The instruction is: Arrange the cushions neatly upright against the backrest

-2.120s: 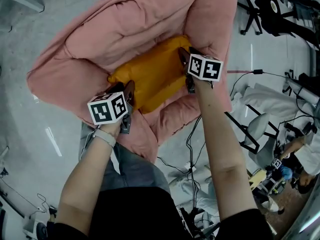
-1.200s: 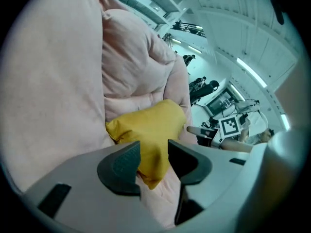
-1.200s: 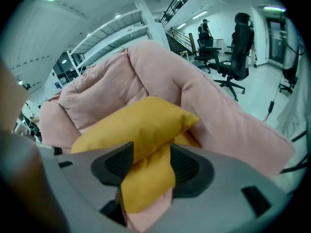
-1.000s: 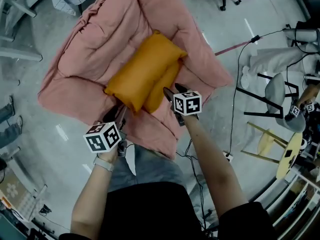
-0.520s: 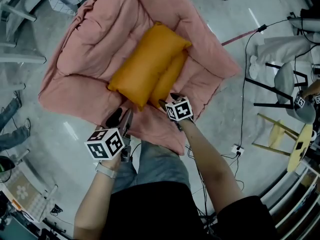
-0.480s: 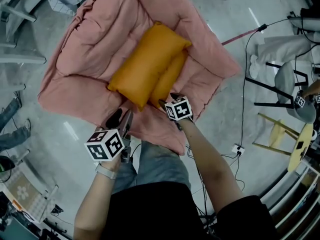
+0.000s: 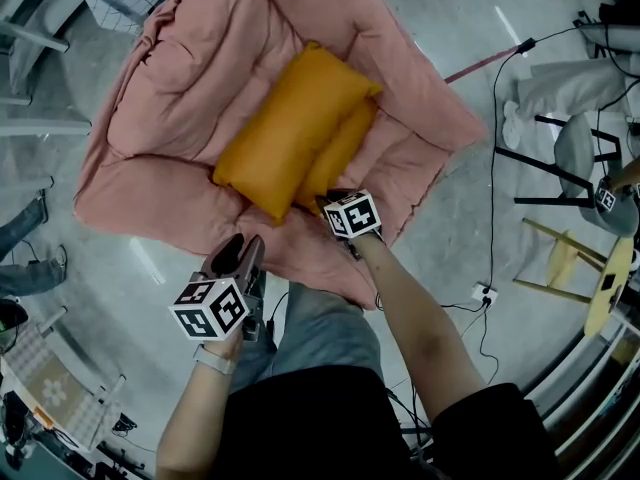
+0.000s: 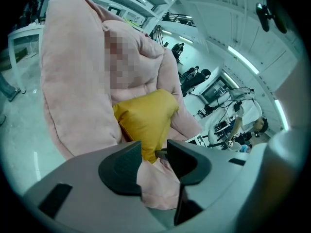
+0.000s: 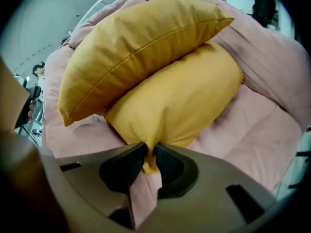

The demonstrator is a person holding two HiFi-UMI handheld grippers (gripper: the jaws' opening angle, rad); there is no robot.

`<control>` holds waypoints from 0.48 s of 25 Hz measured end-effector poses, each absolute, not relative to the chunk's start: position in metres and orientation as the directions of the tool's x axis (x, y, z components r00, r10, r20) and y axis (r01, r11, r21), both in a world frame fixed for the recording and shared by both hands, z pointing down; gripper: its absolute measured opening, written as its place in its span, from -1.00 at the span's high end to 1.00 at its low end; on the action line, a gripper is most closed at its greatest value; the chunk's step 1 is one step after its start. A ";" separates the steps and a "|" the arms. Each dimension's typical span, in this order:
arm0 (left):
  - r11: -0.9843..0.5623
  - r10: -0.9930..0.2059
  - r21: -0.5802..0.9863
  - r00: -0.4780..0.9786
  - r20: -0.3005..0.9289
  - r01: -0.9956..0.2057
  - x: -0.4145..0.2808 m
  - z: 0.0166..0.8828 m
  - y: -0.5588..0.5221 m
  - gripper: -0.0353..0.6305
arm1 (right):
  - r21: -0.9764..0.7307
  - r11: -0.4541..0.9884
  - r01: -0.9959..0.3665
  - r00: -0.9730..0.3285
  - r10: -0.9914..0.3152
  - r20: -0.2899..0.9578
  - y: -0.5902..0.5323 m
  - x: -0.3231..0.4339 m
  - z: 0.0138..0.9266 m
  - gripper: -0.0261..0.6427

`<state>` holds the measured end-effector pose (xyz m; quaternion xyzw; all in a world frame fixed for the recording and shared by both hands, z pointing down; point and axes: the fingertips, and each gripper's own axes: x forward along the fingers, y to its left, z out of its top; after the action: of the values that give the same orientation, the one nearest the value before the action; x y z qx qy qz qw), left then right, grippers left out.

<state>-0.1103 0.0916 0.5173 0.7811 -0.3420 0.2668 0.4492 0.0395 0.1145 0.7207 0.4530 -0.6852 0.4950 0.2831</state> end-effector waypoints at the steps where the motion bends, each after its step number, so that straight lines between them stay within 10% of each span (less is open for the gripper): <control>1: -0.363 -0.292 0.520 0.624 0.725 -0.773 -0.111 0.518 0.092 0.39 | -0.438 0.083 -0.895 -0.438 -0.345 0.830 0.115 0.036 0.720 0.69; 12: -0.382 -0.291 0.521 0.635 0.716 -0.763 -0.108 0.514 0.086 0.39 | -0.494 -0.015 -0.869 -0.452 -0.381 0.807 0.119 0.007 0.722 0.81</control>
<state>-0.1081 0.0861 0.5136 0.7876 -0.3346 0.2658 0.4439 0.0070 0.1192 0.7216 0.4713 -0.6635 0.5343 0.2283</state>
